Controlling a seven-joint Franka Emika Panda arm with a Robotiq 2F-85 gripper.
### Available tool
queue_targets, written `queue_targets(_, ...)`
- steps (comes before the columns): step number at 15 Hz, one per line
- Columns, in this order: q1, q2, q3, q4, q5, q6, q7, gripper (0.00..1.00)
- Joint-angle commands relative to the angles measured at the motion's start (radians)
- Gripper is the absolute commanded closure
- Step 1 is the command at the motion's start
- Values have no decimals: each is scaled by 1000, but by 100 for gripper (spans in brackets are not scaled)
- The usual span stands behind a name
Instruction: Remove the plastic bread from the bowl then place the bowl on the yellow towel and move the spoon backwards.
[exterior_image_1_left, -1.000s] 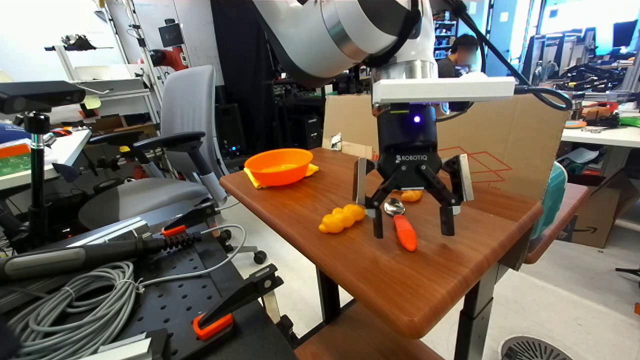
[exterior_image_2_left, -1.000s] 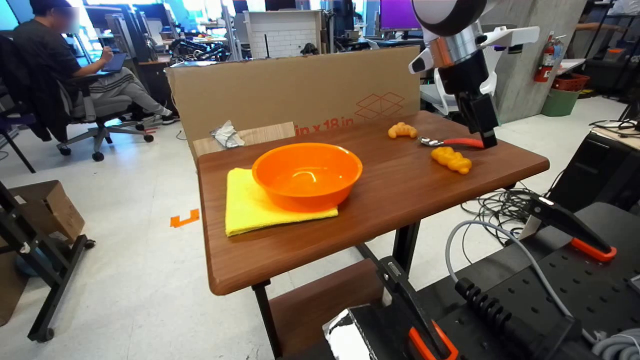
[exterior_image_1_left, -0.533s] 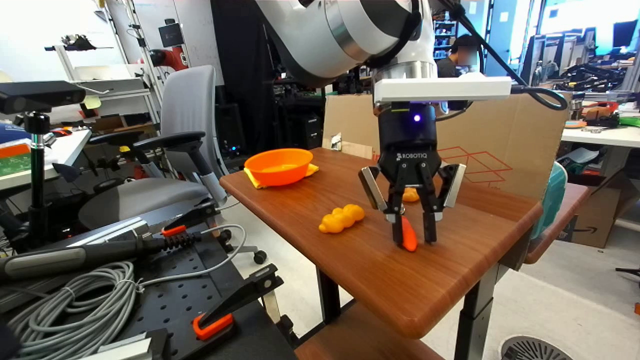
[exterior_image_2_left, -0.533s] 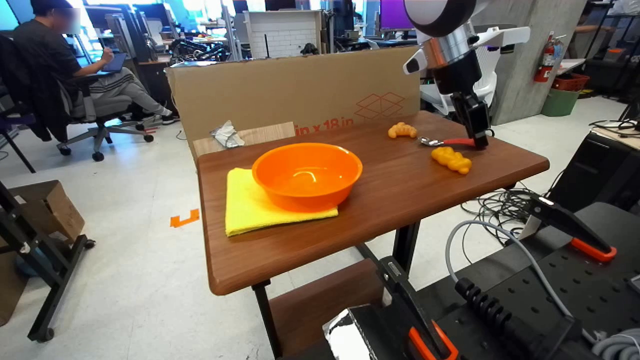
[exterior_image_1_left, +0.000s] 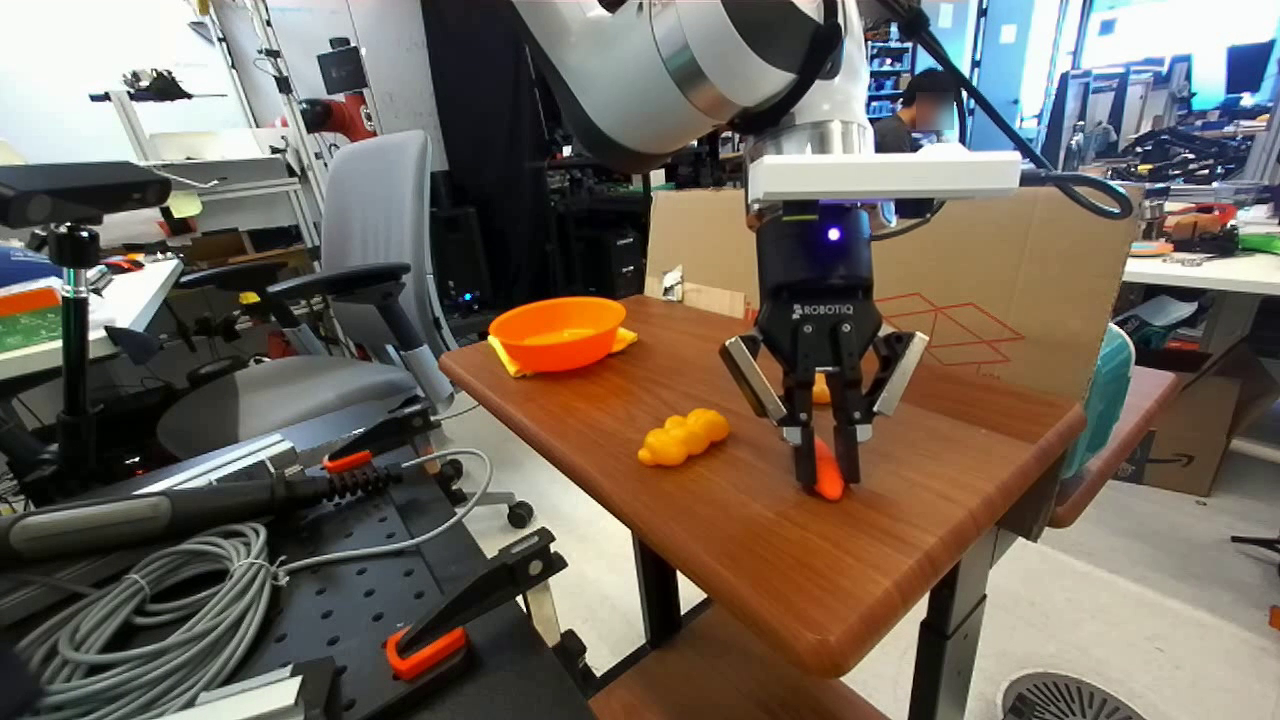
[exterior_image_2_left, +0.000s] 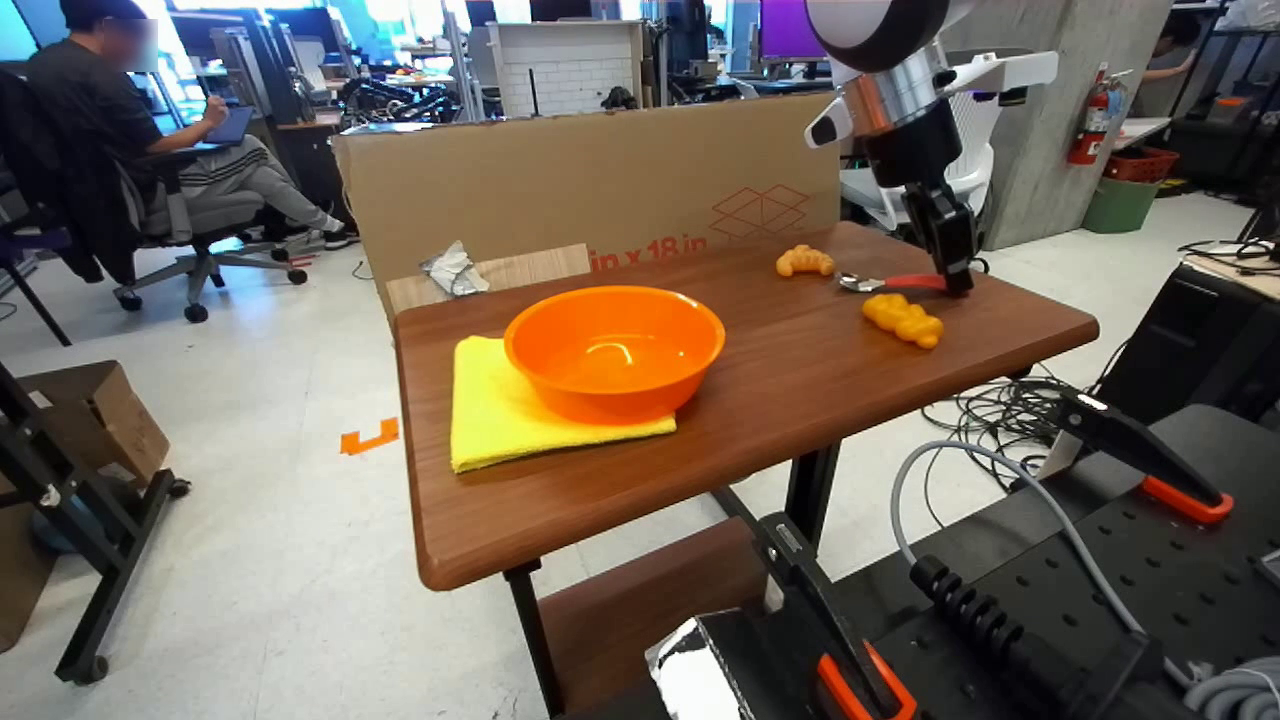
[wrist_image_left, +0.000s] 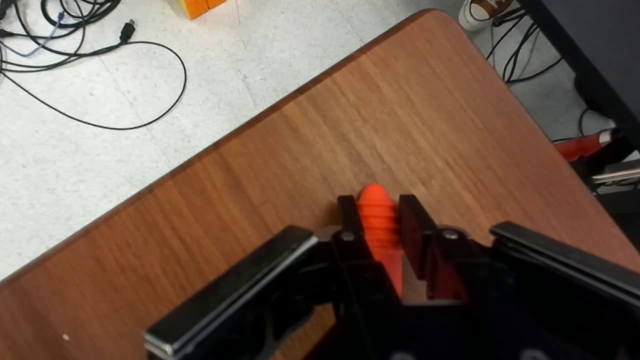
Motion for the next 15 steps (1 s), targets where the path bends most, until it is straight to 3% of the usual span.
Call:
queue_targets(1,-2,-5,6,22,26,-31,-6,94)
queue_targets(8,-6,-84,23,1,73,-29,-18,94)
queue_targets(15,34,-154,57,17,104,-51,5,94)
